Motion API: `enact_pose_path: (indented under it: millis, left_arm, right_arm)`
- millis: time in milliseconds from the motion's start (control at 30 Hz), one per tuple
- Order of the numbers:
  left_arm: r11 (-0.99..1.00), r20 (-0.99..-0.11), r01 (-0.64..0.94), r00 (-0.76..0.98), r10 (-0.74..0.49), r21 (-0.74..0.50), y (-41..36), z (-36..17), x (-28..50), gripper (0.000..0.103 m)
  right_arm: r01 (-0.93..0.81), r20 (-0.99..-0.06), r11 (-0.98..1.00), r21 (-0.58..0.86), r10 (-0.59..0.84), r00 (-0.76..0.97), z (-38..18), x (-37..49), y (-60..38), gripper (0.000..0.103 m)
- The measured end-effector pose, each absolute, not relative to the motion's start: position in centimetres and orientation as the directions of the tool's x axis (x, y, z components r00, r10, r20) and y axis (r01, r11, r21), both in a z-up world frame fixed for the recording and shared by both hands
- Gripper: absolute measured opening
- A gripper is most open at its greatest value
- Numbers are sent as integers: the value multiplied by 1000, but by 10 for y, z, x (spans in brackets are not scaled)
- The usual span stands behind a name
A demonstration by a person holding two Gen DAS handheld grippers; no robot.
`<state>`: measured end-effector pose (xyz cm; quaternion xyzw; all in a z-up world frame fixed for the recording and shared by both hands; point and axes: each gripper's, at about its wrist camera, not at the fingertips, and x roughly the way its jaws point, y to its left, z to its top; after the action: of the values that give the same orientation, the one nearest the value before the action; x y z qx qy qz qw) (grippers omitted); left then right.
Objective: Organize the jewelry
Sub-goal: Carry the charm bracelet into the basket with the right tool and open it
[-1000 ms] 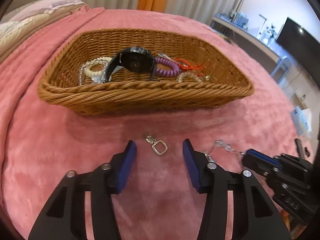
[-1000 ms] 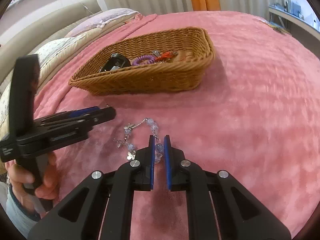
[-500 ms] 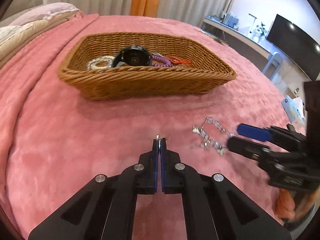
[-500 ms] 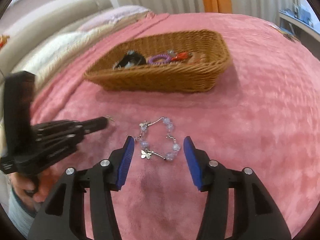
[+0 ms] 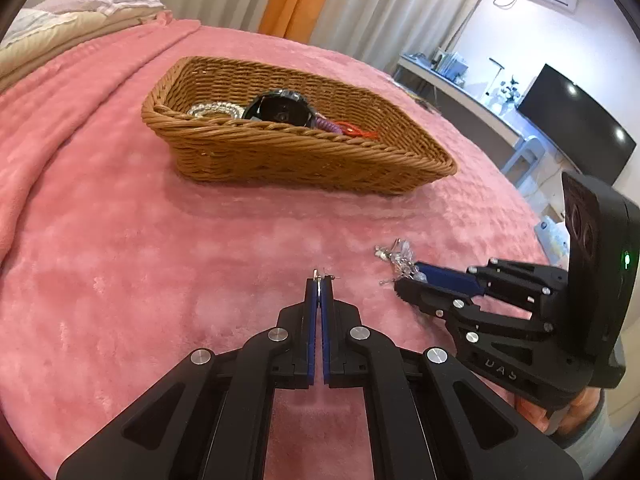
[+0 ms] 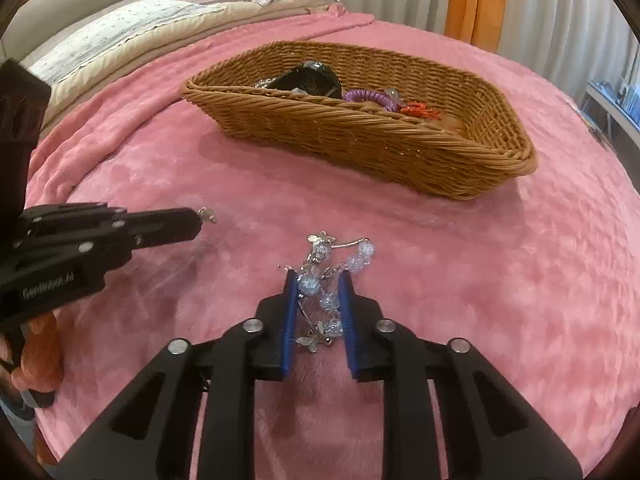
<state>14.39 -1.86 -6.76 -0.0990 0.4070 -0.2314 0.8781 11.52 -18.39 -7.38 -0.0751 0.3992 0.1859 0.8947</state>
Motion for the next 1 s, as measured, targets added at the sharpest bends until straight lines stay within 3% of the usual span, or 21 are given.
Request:
enact_pose_path:
  millis: [400,800,1000]
  left_arm:
    - [846,-579,368,617,-533,-386,-7,-31,118,0]
    - [854,-428,429,739,-520,-296,-8,65,116,0]
    - [866,-404,420,767,-499,-272,-12,81,154,0]
  right_arm:
    - [-369,-643,919,141,369,671,-24,85,-209,7]
    - [-373,-475,921,109,378,794,73,97,-216,8]
    - [-356,-462,927,113,367,808,86,138,-214,7]
